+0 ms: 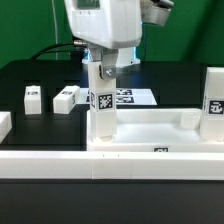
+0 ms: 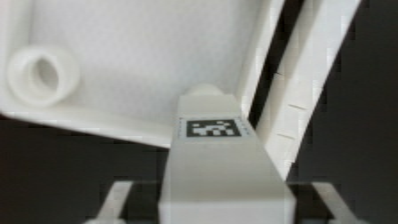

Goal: Assemble desk

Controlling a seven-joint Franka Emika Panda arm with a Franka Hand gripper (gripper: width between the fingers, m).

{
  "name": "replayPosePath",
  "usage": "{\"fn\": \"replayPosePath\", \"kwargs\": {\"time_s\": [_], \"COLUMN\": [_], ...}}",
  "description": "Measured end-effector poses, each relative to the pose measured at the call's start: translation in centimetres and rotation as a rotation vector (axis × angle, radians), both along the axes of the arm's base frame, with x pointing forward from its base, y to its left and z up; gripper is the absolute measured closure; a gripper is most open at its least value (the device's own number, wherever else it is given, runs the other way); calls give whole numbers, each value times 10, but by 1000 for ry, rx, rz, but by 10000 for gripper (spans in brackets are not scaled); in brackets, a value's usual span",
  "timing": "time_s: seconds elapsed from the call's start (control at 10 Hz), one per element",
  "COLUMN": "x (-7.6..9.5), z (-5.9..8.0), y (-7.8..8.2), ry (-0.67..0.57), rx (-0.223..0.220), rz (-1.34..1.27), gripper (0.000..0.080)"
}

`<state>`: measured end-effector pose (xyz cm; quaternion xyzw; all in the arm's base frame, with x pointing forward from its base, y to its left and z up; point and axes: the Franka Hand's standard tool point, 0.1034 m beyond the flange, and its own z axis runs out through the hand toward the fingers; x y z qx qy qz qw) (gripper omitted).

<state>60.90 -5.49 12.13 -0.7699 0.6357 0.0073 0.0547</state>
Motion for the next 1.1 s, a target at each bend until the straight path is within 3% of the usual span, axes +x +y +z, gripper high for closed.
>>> {"fn": "replayPosePath", "kwargs": {"time_s": [0.3, 0.4, 0.5, 0.6, 0.7, 1.1], "x": [0, 0, 0, 0, 1, 1], "z": [0, -1, 0, 1, 1, 1], "y": [2, 2, 3, 4, 5, 5], "ry": [5, 1, 0, -1, -13, -47], "rx": [11, 9, 8, 5, -2, -20], "rz": [-68, -21, 31, 91, 207, 540], "gripper": [509, 332, 214, 214, 162, 151]}}
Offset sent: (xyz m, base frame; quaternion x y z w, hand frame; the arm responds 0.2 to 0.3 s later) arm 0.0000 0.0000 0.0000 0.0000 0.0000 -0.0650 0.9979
